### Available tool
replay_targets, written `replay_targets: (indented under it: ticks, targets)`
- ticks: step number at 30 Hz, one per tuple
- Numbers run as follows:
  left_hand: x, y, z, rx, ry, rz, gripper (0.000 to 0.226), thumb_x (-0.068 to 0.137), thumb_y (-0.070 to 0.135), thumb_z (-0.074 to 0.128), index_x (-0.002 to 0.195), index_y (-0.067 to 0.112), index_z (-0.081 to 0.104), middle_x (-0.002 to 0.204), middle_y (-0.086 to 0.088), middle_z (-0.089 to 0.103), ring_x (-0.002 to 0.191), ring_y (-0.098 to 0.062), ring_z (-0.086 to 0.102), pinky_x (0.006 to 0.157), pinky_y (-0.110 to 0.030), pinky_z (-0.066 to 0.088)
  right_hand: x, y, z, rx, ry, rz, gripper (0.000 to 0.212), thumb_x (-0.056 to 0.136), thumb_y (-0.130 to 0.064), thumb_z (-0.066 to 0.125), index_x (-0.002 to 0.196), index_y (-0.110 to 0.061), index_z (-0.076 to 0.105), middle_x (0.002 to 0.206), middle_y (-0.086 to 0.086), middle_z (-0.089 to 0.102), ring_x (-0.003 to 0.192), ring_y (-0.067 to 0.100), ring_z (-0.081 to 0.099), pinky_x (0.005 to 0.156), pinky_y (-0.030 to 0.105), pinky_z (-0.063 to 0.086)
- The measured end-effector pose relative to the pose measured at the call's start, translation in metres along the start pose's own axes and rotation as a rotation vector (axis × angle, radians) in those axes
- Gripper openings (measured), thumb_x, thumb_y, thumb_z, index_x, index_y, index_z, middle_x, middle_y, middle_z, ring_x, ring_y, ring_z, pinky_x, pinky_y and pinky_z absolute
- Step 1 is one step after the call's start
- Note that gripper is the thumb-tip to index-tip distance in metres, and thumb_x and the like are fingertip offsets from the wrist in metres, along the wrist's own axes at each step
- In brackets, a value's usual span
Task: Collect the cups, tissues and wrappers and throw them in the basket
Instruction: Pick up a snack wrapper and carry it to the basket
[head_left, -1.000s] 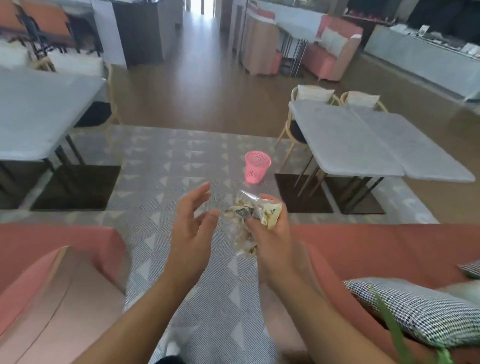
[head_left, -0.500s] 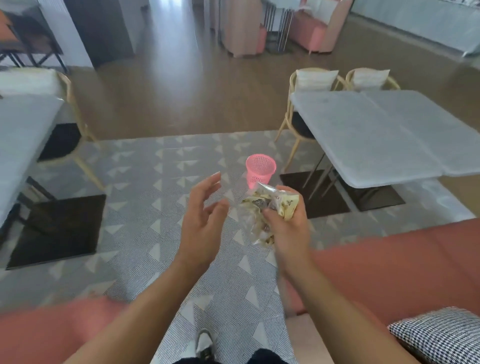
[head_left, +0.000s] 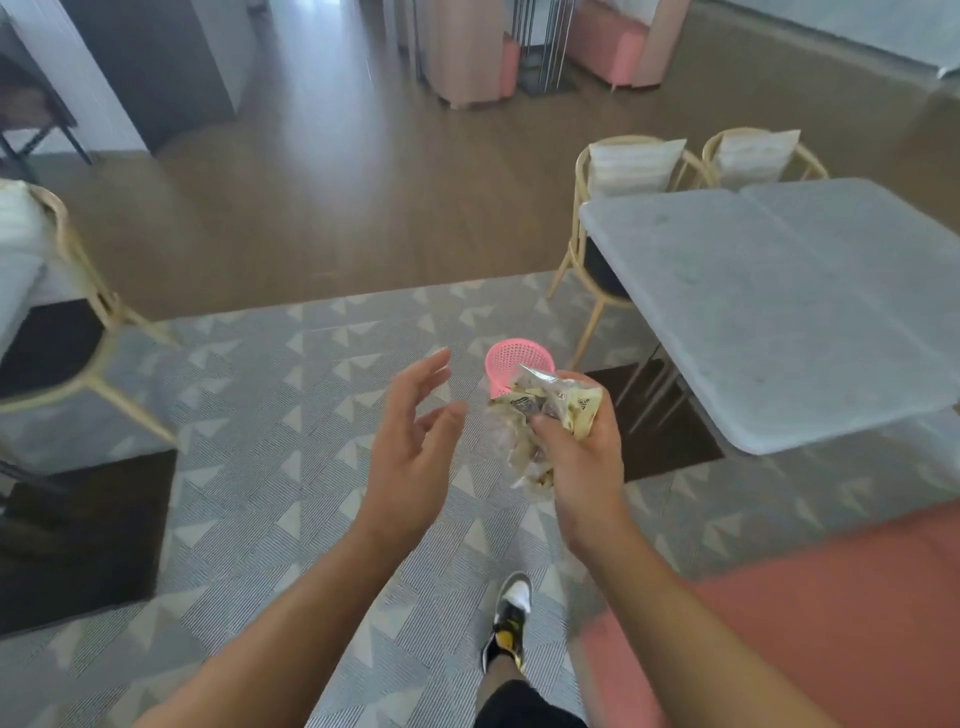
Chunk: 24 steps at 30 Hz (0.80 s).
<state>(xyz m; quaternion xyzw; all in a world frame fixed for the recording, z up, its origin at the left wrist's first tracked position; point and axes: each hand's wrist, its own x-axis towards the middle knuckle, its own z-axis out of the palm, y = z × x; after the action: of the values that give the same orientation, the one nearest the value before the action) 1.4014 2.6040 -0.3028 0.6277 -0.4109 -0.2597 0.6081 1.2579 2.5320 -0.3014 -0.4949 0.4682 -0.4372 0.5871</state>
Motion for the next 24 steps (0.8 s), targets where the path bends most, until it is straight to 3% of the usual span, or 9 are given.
replay_targets:
  ticks: [5,8,11,13,17,20,24]
  targets:
    - [0.093,-0.011,0.043,0.012,0.013,-0.026,0.041,0.106,0.012,0.057,0.144,0.028,0.055,0.145,0.014,0.057,0.137,-0.002,0.053,0.101,-0.020,0.051,0.112,-0.010,-0.004,-0.008,-0.013,0.038,0.037,0.094,-0.002,0.065,0.110,-0.035,0.063,0.108,0.000,0.073,0.103,0.025,0.073,0.087,0.041,0.062]
    - [0.142,-0.015,0.066,-0.005,0.031,-0.014,0.040,0.105,0.017,0.059,0.143,0.028,0.055,0.145,0.014,0.058,0.137,-0.004,0.054,0.100,-0.018,0.051,0.172,-0.021,-0.003,-0.007,-0.067,0.036,0.041,0.094,-0.001,0.065,0.116,-0.035,0.062,0.113,-0.001,0.072,0.105,0.021,0.072,0.087,0.036,0.061]
    - [0.184,-0.018,0.084,0.001,0.049,-0.026,0.041,0.106,0.009,0.058,0.140,0.032,0.054,0.146,0.012,0.057,0.137,-0.003,0.053,0.100,-0.014,0.050,0.220,-0.029,-0.001,0.000,-0.091,0.042,0.042,0.094,-0.002,0.066,0.117,-0.036,0.062,0.116,-0.002,0.071,0.107,0.018,0.072,0.088,0.035,0.062]
    - [0.211,-0.023,0.093,0.003,0.053,-0.022,0.042,0.106,0.008,0.058,0.140,0.032,0.054,0.145,0.012,0.057,0.137,-0.003,0.054,0.100,-0.014,0.050,0.249,-0.032,0.001,-0.001,-0.111,0.052,0.041,0.095,-0.005,0.066,0.117,-0.039,0.061,0.116,-0.005,0.071,0.105,0.013,0.072,0.084,0.028,0.062]
    - [0.268,-0.036,0.108,0.014,0.042,-0.022,0.040,0.106,0.012,0.057,0.143,0.028,0.054,0.144,0.014,0.057,0.137,-0.003,0.053,0.102,-0.015,0.050,0.308,-0.031,0.009,-0.002,-0.106,0.071,0.041,0.095,-0.004,0.067,0.118,-0.038,0.061,0.115,-0.005,0.072,0.106,0.016,0.072,0.088,0.035,0.063]
    - [0.313,-0.049,0.118,-0.012,0.040,-0.029,0.043,0.101,0.023,0.057,0.144,0.025,0.055,0.146,0.010,0.057,0.137,-0.005,0.054,0.101,-0.015,0.050,0.352,-0.030,0.018,-0.005,-0.092,0.072,0.041,0.095,-0.002,0.066,0.115,-0.038,0.062,0.112,-0.007,0.072,0.100,0.010,0.073,0.080,0.027,0.062]
    - [0.377,-0.069,0.129,-0.055,0.009,-0.031,0.042,0.101,0.021,0.057,0.142,0.029,0.055,0.146,0.008,0.057,0.137,-0.005,0.054,0.101,-0.016,0.050,0.411,-0.030,0.030,-0.037,-0.081,0.076,0.041,0.097,-0.009,0.068,0.106,-0.047,0.059,0.108,-0.013,0.070,0.098,0.008,0.072,0.075,0.025,0.062]
